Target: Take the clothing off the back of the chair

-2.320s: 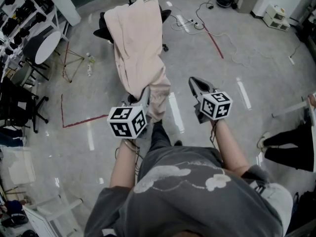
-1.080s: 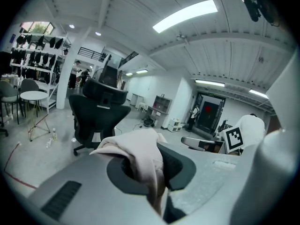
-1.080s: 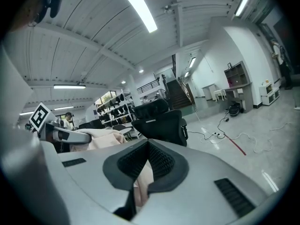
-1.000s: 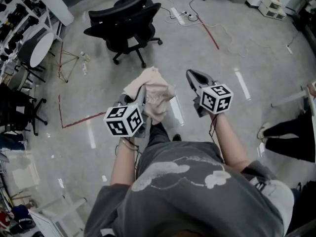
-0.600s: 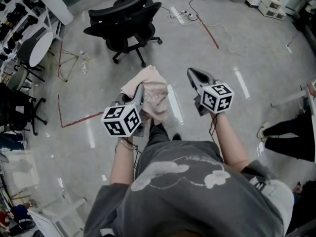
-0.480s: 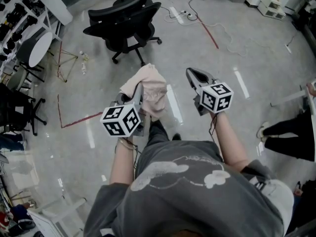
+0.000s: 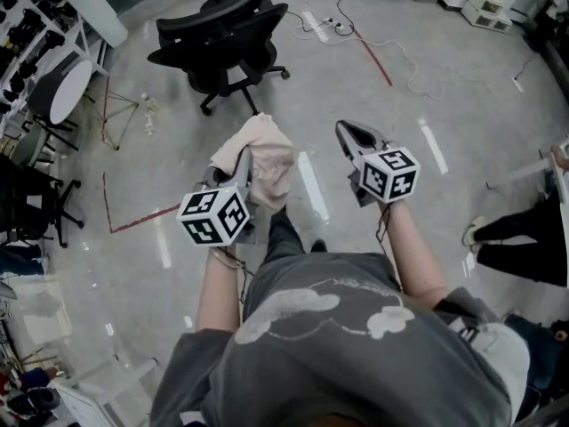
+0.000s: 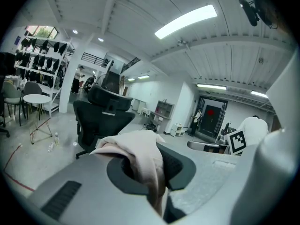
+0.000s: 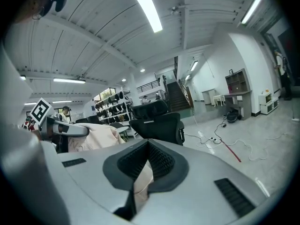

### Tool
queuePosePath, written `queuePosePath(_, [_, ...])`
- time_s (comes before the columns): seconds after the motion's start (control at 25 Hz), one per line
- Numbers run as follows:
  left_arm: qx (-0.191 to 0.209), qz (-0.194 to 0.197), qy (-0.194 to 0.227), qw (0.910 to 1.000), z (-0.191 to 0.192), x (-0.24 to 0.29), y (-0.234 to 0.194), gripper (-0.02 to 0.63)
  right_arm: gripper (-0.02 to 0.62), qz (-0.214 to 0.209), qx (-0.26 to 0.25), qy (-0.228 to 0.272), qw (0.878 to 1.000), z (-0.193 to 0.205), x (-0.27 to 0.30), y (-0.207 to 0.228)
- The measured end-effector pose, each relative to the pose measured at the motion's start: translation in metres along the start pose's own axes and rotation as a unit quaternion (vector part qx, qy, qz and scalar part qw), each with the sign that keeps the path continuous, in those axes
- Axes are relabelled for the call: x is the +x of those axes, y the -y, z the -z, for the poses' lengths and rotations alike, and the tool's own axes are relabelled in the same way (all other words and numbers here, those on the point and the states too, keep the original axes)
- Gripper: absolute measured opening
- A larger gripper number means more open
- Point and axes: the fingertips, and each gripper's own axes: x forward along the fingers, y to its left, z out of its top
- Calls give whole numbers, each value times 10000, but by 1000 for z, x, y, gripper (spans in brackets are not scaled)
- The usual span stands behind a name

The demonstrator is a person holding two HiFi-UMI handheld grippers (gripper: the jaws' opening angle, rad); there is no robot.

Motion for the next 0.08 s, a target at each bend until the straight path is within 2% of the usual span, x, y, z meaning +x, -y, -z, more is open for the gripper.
queuePosePath(0.08, [-4,-23,-5,10000,-1,-1,-4,23,-8,42,-11,19,10000,-2,2,1])
